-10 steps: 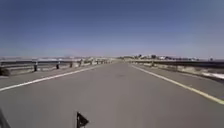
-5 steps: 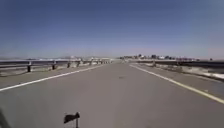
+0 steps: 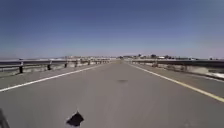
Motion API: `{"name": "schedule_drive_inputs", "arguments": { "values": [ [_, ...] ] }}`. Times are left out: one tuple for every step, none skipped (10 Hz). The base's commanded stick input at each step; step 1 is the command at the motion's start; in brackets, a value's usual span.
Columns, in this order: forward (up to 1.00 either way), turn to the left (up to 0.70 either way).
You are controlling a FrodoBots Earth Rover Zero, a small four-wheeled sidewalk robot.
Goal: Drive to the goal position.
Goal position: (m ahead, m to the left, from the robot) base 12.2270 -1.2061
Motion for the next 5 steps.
{"name": "schedule_drive_inputs", "arguments": {
  "values": [
    [1.0,0.0],
    [1.0,0.0],
    [1.0,0.0],
    [1.0,0.0],
    [1.0,0.0]
  ]
}}
